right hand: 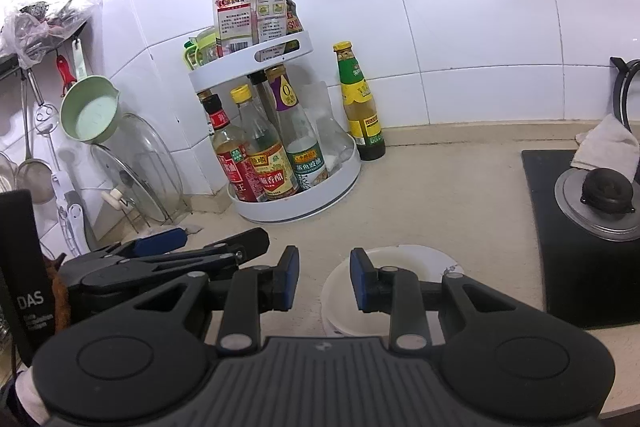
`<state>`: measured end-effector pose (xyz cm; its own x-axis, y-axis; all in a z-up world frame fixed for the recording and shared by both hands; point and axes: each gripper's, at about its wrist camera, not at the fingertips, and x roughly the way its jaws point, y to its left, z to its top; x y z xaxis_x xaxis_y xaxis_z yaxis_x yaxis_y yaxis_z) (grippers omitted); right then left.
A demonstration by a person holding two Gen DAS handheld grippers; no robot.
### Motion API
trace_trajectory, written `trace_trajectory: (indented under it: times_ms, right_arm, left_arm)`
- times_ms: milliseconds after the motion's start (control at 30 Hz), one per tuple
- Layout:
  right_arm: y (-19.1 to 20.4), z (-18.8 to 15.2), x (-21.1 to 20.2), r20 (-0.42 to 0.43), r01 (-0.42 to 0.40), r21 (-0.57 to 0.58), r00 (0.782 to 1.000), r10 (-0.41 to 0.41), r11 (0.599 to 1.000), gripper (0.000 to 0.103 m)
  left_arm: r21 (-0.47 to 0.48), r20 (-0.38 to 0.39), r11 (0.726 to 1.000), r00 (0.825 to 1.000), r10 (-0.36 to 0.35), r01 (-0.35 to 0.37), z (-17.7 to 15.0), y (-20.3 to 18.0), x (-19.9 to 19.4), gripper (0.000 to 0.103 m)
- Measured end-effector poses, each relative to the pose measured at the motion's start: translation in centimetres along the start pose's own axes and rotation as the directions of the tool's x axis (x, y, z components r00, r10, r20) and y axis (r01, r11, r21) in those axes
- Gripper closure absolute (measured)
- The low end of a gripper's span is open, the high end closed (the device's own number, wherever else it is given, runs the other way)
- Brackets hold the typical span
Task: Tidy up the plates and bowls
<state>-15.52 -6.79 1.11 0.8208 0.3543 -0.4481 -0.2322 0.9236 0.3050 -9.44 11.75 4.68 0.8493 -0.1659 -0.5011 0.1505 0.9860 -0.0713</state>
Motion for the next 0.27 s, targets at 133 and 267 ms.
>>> trace_trajectory:
  times_ms: [133, 267]
  right_arm:
    - [-0.16, 0.04, -0.25, 0.006, 0.0, 0.006, 1.0, 0.0, 1.0, 0.075]
    - [-0.41, 0.02, -0.51, 0.009, 0.001, 0.008, 1.0, -0.001, 1.0, 0.075]
  left_arm:
    - [0.014, 0.027, 1.0, 1.0, 0.003, -0.004, -0.09, -0.35, -0.3, 0.0]
    - [0.024, 0.028, 1.0, 1.0, 0.009, -0.01, -0.14, -0.69, -0.35, 0.0]
